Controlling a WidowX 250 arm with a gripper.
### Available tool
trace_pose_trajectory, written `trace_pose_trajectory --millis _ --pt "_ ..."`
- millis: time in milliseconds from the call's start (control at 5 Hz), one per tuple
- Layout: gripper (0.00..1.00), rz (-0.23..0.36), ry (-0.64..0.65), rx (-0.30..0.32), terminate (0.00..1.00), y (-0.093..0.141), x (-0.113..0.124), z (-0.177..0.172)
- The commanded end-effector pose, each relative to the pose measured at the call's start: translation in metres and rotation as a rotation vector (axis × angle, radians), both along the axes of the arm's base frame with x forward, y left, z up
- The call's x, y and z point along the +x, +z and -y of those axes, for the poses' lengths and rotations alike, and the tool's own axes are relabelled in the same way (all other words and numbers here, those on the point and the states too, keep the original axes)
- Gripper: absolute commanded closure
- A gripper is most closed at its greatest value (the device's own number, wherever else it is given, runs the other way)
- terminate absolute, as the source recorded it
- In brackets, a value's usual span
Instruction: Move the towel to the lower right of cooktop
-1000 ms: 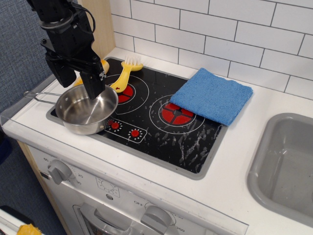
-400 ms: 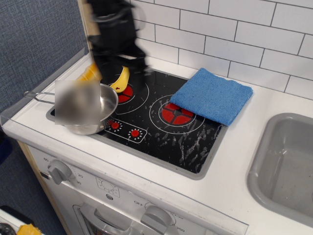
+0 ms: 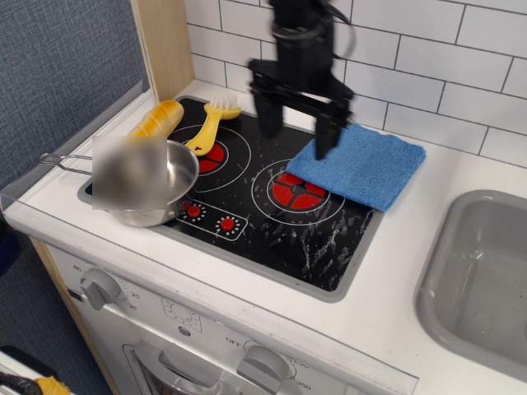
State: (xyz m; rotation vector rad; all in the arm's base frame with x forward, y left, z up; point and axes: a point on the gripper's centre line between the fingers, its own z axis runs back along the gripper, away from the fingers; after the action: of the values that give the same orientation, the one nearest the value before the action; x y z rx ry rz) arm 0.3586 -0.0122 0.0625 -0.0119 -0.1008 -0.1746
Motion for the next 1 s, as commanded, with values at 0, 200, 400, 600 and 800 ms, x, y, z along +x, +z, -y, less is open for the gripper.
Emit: trace_pose_trajectory --millis 0,200,400,600,800 --pt "0.00 0.083 -0.011 0.011 0.00 0.002 0.041 0.029" --pt "0.00 0.085 -0.028 0.003 0.00 -0.007 0.060 0.036" --pt "0.00 0.063 -0.037 0.004 0.00 -0.018 0.069 0.035" --pt "0.00 0.024 -0.047 0.017 0.00 -0.035 0.069 0.032" --pt "0.00 -0.016 -0.067 0.033 0.00 -0.050 0.061 0.032"
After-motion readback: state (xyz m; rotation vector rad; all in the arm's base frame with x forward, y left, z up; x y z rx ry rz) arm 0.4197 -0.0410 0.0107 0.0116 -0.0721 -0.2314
